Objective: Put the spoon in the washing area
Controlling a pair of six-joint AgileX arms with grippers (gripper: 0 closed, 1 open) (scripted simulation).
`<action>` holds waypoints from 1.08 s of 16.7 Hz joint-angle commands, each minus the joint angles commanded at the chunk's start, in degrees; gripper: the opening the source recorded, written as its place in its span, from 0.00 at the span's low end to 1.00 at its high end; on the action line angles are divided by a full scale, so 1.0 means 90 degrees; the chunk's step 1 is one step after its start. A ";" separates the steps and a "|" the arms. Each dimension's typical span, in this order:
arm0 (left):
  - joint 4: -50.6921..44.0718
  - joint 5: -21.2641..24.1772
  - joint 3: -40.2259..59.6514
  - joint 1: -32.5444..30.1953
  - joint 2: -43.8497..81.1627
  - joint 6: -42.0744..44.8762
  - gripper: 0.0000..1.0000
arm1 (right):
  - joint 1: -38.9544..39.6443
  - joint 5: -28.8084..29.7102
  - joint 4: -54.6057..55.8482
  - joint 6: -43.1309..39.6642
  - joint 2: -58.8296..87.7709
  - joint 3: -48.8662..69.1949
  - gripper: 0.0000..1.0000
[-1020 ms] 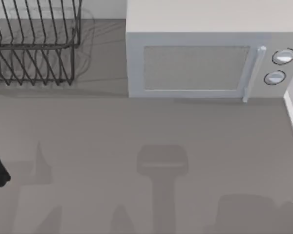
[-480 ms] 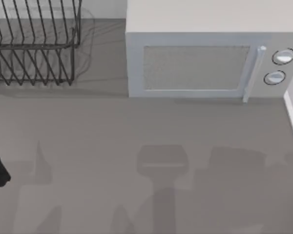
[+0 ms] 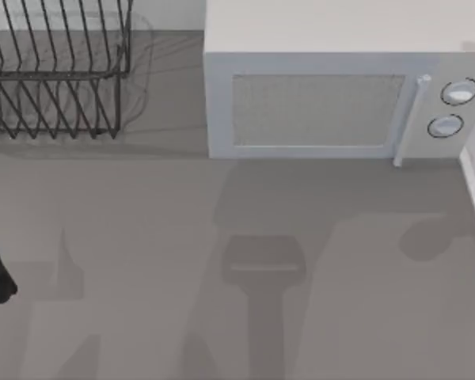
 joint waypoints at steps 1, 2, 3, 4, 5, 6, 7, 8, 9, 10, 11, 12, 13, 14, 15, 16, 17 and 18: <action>0.0000 0.0000 0.0000 0.0000 0.0000 0.0000 1.00 | 0.0039 0.0000 -0.0181 0.0041 0.0457 0.0695 0.00; 0.0000 0.0000 0.0000 0.0000 0.0000 0.0000 1.00 | 0.0078 -0.0001 -0.0348 0.0078 0.0890 0.1356 0.00; 0.0000 0.0000 0.0000 0.0000 0.0000 0.0000 1.00 | 0.0116 0.0000 -0.0500 0.0111 0.1295 0.1974 0.00; 0.0000 0.0000 0.0000 0.0000 0.0000 0.0000 1.00 | 0.0154 0.0000 -0.0635 0.0140 0.1669 0.2539 0.00; 0.0000 0.0000 0.0000 0.0000 0.0000 0.0000 1.00 | 0.0189 0.0001 -0.0754 0.0166 0.2011 0.3042 0.00; 0.0000 0.0000 0.0000 0.0000 0.0000 0.0000 1.00 | 0.0223 0.0002 -0.0857 0.0187 0.2317 0.3478 0.00; 0.0000 0.0000 0.0000 0.0000 0.0000 0.0000 1.00 | 0.0254 0.0003 -0.0941 0.0203 0.2583 0.3849 0.00; 0.0000 0.0000 0.0000 0.0000 0.0000 0.0000 1.00 | 0.0281 0.0005 -0.1007 0.0214 0.2804 0.4154 0.00; 0.0000 0.0000 0.0000 0.0000 0.0000 0.0000 1.00 | 0.0305 0.0006 -0.1057 0.0223 0.2980 0.4393 0.00; 0.0000 0.0000 0.0000 0.0000 0.0000 0.0000 1.00 | 0.0322 0.0007 -0.1093 0.0228 0.3107 0.4565 0.00; 0.0000 0.0000 0.0000 0.0000 0.0000 0.0000 1.00 | 0.0332 0.0008 -0.1115 0.0232 0.3184 0.4672 0.00; 0.0000 0.0000 0.0000 0.0000 0.0000 0.0000 1.00 | 0.0336 0.0008 -0.1123 0.0234 0.3214 0.4714 0.00; 0.0000 0.0000 0.0000 0.0000 0.0000 0.0000 1.00 | 0.0336 0.0008 -0.1123 0.0234 0.3214 0.4714 0.00; 0.0000 0.0000 0.0000 0.0000 0.0000 0.0000 1.00 | 0.0336 0.0008 -0.1123 0.0234 0.3214 0.4714 0.00; 0.0000 0.0000 0.0000 0.0000 0.0000 0.0000 1.00 | 0.0336 0.0008 -0.1123 0.0234 0.3214 0.4714 0.00; 0.0000 0.0000 0.0000 0.0000 0.0000 0.0000 1.00 | 0.0298 0.0003 -0.1110 0.0243 0.3214 0.4697 0.00; 0.0000 0.0000 0.0000 0.0000 0.0000 0.0000 1.00 | 0.0296 0.0003 -0.1094 0.0245 0.3205 0.4679 0.00; 0.0000 0.0000 0.0000 0.0000 0.0000 0.0000 1.00 | 0.0291 0.0003 -0.1020 0.0250 0.3163 0.4595 0.00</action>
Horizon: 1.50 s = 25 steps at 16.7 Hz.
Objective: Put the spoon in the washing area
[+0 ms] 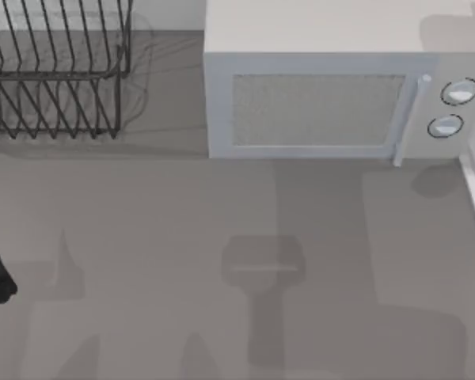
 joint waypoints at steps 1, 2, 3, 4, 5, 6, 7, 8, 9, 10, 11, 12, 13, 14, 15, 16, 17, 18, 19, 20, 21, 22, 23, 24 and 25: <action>0.0000 0.0000 0.0000 0.0000 0.0000 0.0000 1.00 | -0.0003 0.0000 0.0123 0.0004 -0.0068 -0.0153 0.00; 0.0000 0.0000 0.0000 0.0000 0.0000 0.0000 1.00 | 0.0000 0.0000 0.0281 0.0004 -0.0150 -0.0372 0.00; 0.0000 0.0000 0.0000 0.0000 0.0000 0.0000 1.00 | 0.0008 -0.0001 0.0464 0.0001 -0.0239 -0.0645 0.00; 0.0000 0.0000 0.0000 0.0000 0.0000 0.0000 1.00 | 0.0020 -0.0002 0.0667 -0.0005 -0.0335 -0.0962 0.00; 0.0000 0.0000 0.0000 0.0000 0.0000 0.0000 1.00 | 0.0032 -0.0004 0.0880 -0.0010 -0.0433 -0.1312 0.00; 0.0000 0.0000 0.0000 0.0000 0.0000 0.0000 1.00 | 0.0042 -0.0006 0.1095 -0.0012 -0.0530 -0.1672 0.00; 0.0000 0.0000 0.0000 0.0000 0.0000 0.0000 1.00 | 0.0050 -0.0008 0.1305 -0.0013 -0.0622 -0.2014 0.00; 0.0000 0.0000 0.0000 0.0000 0.0000 0.0000 1.00 | 0.0058 -0.0010 0.1501 -0.0013 -0.0708 -0.2311 0.00; 0.0000 0.0000 0.0000 0.0000 0.0000 0.0000 1.00 | 0.0064 -0.0010 0.1672 -0.0011 -0.0781 -0.2546 0.00; 0.0000 0.0000 0.0000 0.0000 0.0000 0.0000 1.00 | 0.0067 -0.0010 0.1805 -0.0007 -0.0835 -0.2714 0.00; 0.0000 0.0000 0.0000 0.0000 0.0000 0.0000 1.00 | 0.0068 -0.0010 0.1891 -0.0003 -0.0869 -0.2815 0.00; 0.0000 0.0000 0.0000 0.0000 0.0000 0.0000 1.00 | 0.0068 -0.0010 0.1921 -0.0001 -0.0880 -0.2848 0.00; 0.0000 0.0000 0.0000 0.0000 0.0000 0.0000 1.00 | 0.0068 -0.0010 0.1921 -0.0001 -0.0880 -0.2848 0.00; 0.0000 0.0000 0.0000 0.0000 0.0000 0.0000 1.00 | 0.0068 -0.0010 0.1921 -0.0001 -0.0880 -0.2848 0.00; 0.0000 0.0000 0.0000 0.0000 0.0000 0.0000 1.00 | 0.0068 -0.0010 0.1921 -0.0001 -0.0880 -0.2848 0.00; 0.0000 0.0000 0.0000 0.0000 0.0000 0.0000 1.00 | 0.0068 -0.0010 0.1921 -0.0001 -0.0880 -0.2848 0.08; 0.0000 0.0000 0.0000 0.0000 0.0000 0.0000 1.00 | 0.0068 -0.0010 0.1921 -0.0001 -0.0880 -0.2848 0.15; 0.0000 0.0000 0.0000 0.0000 0.0000 0.0000 1.00 | 0.0068 -0.0010 0.1921 -0.0001 -0.0880 -0.2848 0.23; 0.0000 0.0000 0.0000 0.0000 0.0000 0.0000 1.00 | 0.0068 -0.0010 0.1921 -0.0001 -0.0880 -0.2848 0.30; 0.0000 0.0000 0.0000 0.0000 0.0000 0.0000 1.00 | 0.0068 -0.0010 0.1921 -0.0001 -0.0880 -0.2848 0.38; 0.0000 0.0000 0.0000 0.0000 0.0000 0.0000 1.00 | 0.0068 -0.0010 0.1921 -0.0001 -0.0880 -0.2848 0.45; 0.0000 0.0000 0.0000 0.0000 0.0000 0.0000 1.00 | 0.0068 -0.0010 0.1921 -0.0001 -0.0880 -0.2848 0.53; 0.0000 0.0000 0.0000 0.0000 0.0000 0.0000 1.00 | 0.0068 -0.0010 0.1921 -0.0001 -0.0880 -0.2848 0.60; 0.0000 0.0000 0.0000 0.0000 0.0000 0.0000 1.00 | 0.0068 -0.0010 0.1921 -0.0001 -0.0880 -0.2848 0.68; 0.0000 0.0000 0.0000 0.0000 0.0000 0.0000 1.00 | 0.0068 -0.0010 0.1921 -0.0001 -0.0880 -0.2848 0.75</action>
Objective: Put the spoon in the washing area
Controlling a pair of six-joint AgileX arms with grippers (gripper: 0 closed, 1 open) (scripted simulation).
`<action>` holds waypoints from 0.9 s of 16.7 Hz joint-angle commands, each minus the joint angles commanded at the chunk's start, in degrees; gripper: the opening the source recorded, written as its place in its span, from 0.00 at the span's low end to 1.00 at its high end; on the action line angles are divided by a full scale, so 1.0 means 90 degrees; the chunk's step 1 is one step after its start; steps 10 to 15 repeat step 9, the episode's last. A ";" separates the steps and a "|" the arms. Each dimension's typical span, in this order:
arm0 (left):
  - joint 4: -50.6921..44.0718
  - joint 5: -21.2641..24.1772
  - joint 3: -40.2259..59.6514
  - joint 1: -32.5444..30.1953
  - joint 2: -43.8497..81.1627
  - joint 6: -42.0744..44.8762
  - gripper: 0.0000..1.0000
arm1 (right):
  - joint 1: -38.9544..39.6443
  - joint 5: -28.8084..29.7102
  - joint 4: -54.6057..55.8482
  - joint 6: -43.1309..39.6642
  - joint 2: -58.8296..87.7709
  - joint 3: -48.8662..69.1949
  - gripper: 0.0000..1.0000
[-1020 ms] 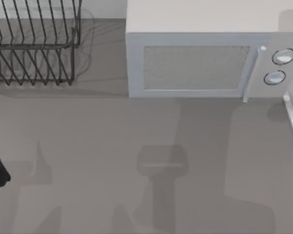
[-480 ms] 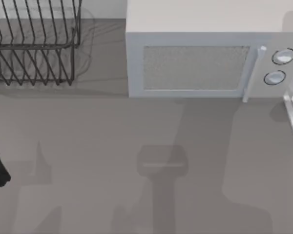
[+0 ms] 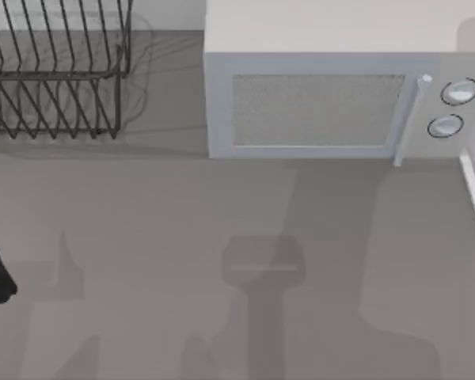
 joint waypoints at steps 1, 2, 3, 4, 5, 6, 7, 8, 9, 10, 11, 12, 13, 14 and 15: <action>0.0000 0.0000 0.0000 0.0000 0.0000 0.0000 1.00 | 0.0000 0.0000 0.0000 0.0000 0.0000 0.0000 0.83; 0.0000 0.0000 0.0000 0.0000 0.0000 0.0000 1.00 | 0.0000 0.0000 0.0000 0.0000 0.0000 0.0000 0.90; 0.0000 0.0000 0.0000 0.0000 0.0000 0.0000 1.00 | 0.0000 0.0000 0.0000 0.0000 0.0000 0.0000 0.98; 0.0000 0.0000 0.0000 0.0000 0.0000 0.0000 1.00 | 0.0000 0.0000 0.0000 0.0000 0.0000 0.0000 1.00; 0.0000 0.0000 0.0000 0.0000 0.0000 0.0000 1.00 | 0.0000 0.0000 0.0000 0.0000 0.0000 0.0000 1.00; 0.0000 0.0000 0.0000 0.0000 0.0000 0.0000 1.00 | 0.0000 0.0000 0.0000 0.0000 0.0000 0.0000 1.00; 0.0000 0.0000 0.0000 0.0000 0.0000 0.0000 1.00 | 0.0000 0.0000 0.0000 0.0000 0.0000 0.0000 1.00; 0.0000 0.0000 0.0000 0.0000 0.0000 0.0000 1.00 | 0.0000 0.0000 0.0000 0.0000 0.0000 0.0000 1.00; 0.0000 0.0000 0.0000 0.0000 0.0000 0.0000 1.00 | 0.0000 0.0000 0.0000 0.0000 0.0000 0.0000 1.00; 0.0000 0.0000 0.0000 0.0000 0.0000 0.0000 1.00 | 0.0000 0.0000 0.0000 0.0000 0.0000 0.0000 1.00; 0.0000 0.0000 0.0000 0.0000 0.0000 0.0000 1.00 | 0.0000 0.0000 0.0000 0.0000 0.0000 0.0000 1.00; 0.0000 0.0000 0.0000 0.0000 0.0000 0.0000 1.00 | 0.0000 0.0000 0.0000 0.0000 0.0000 0.0000 1.00; 0.0000 0.0000 0.0000 0.0000 0.0000 0.0000 1.00 | 0.0000 0.0000 0.0000 0.0000 0.0000 0.0000 1.00; 0.0000 0.0000 0.0000 0.0000 0.0000 0.0000 1.00 | 0.0000 0.0000 0.0000 0.0000 0.0000 0.0000 1.00; 0.0000 0.0000 0.0000 0.0000 0.0000 0.0000 1.00 | 0.0000 0.0000 0.0000 0.0000 0.0000 0.0000 1.00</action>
